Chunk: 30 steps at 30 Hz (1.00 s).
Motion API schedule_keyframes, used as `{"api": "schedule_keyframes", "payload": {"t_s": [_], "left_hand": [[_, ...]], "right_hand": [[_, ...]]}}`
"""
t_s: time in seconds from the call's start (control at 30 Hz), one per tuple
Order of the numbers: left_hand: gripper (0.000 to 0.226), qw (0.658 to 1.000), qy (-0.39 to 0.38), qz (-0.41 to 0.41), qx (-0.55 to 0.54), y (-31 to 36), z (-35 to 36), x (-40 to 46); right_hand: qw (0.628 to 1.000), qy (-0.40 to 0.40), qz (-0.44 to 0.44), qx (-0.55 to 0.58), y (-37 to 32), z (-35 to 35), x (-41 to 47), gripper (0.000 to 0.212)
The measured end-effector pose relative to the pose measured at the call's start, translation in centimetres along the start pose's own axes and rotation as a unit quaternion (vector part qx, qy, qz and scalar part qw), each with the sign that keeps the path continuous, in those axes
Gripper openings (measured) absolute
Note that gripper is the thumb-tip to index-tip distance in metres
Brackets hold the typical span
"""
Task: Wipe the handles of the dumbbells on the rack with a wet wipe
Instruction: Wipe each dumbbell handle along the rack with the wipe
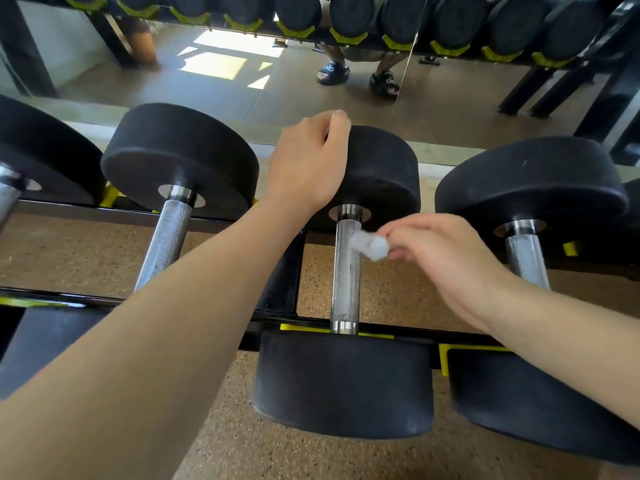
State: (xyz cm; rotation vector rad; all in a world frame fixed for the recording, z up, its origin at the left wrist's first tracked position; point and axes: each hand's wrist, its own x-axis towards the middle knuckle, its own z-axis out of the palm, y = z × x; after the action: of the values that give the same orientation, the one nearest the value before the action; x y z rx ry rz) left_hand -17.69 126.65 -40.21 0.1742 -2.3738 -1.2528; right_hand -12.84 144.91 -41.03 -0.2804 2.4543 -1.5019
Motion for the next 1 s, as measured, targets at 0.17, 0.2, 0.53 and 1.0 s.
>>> {"api": "schedule_keyframes", "payload": {"t_s": [0.17,0.2,0.53,1.0], "left_hand": [[0.044,1.0,0.004,-0.001,0.008,0.1,-0.1,0.0],[0.044,1.0,0.007,0.002,0.011,0.1,-0.1,0.0],[0.046,1.0,0.002,0.024,0.013,-0.3,-0.1,0.1],[0.048,0.992,-0.084,0.081,0.041,-0.7,-2.2,0.3]], "right_hand": [[0.947,-0.064,0.214,0.23,0.6,2.9,-0.4,0.017],[0.943,-0.069,0.237,0.226,0.8,3.3,-0.7,0.016],[0.954,-0.18,0.228,-0.073,-0.8,1.9,-2.0,0.027],[0.796,-0.301,-0.057,-0.521,-7.1,5.2,-3.1,0.051]]}}
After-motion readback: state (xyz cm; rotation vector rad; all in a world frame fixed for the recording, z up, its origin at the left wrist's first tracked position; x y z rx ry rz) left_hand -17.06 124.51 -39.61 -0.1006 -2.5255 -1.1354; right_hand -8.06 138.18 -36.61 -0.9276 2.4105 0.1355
